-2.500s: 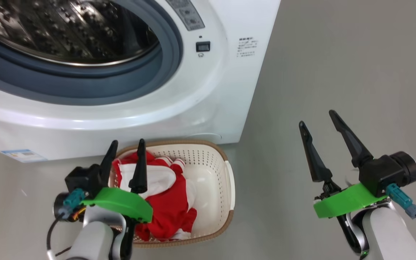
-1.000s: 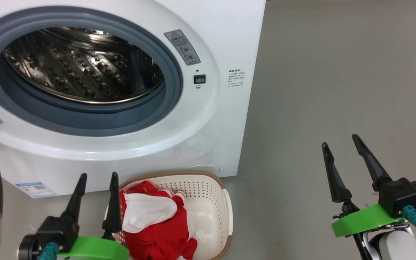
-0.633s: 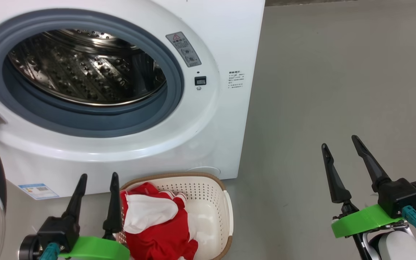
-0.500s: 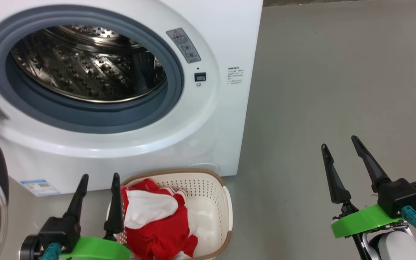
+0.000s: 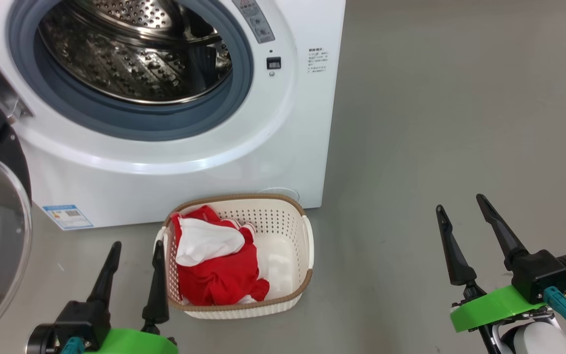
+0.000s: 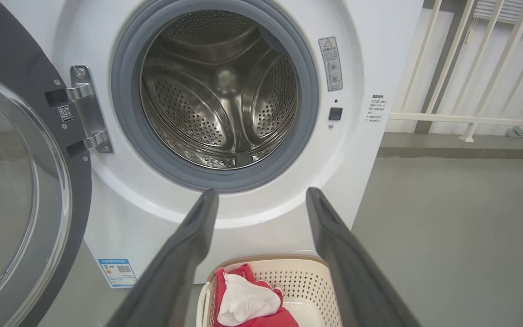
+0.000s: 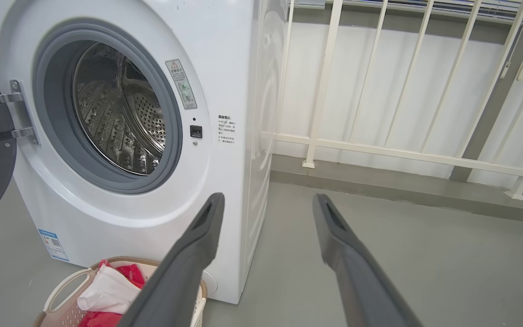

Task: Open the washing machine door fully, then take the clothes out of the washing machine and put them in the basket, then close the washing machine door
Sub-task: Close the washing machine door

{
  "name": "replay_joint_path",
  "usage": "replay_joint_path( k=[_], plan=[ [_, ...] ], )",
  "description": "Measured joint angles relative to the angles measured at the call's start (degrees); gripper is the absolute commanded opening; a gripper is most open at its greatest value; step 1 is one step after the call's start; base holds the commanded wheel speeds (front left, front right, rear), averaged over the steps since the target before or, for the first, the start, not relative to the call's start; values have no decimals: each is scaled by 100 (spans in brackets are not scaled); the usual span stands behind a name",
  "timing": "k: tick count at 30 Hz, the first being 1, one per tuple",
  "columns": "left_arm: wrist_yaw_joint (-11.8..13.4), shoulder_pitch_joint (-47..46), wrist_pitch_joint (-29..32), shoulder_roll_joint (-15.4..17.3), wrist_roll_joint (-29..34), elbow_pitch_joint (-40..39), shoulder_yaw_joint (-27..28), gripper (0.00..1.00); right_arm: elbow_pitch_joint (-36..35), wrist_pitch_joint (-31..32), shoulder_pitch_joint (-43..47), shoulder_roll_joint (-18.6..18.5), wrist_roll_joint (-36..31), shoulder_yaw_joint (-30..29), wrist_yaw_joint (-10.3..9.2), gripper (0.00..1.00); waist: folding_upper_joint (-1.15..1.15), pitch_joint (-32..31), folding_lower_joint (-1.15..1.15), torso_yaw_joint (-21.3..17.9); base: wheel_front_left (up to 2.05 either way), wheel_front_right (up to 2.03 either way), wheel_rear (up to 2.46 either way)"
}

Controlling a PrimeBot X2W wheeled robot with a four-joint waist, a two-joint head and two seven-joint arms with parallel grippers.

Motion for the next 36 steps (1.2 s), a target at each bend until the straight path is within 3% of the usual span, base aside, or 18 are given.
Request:
replay_joint_path(
  k=[10, 18, 27, 36],
  plan=[
    [0, 2, 0, 5, 13, -135, -36, 100, 4, 0, 0, 0, 0, 8, 0, 100, 0, -1, 0, 28, -23, 23, 0],
    [153, 4, 1, 3, 15, -230, -42, 100, 5, 0, -1, 0, -9, -2, 0, 100, 0, 1, 0, 141, 0, 0, 0],
    [356, 18, 29, 3, 52, -448, -38, 100, -16, 0, -2, 0, -38, 19, 0, 100, 0, 45, 0, 412, 0, 0, 0],
    [609, 122, 64, 5, 154, -669, -9, 100, -33, 0, -13, -10, -100, 172, 0, 100, 0, 76, 0, 930, 0, 0, 0]
  ],
)
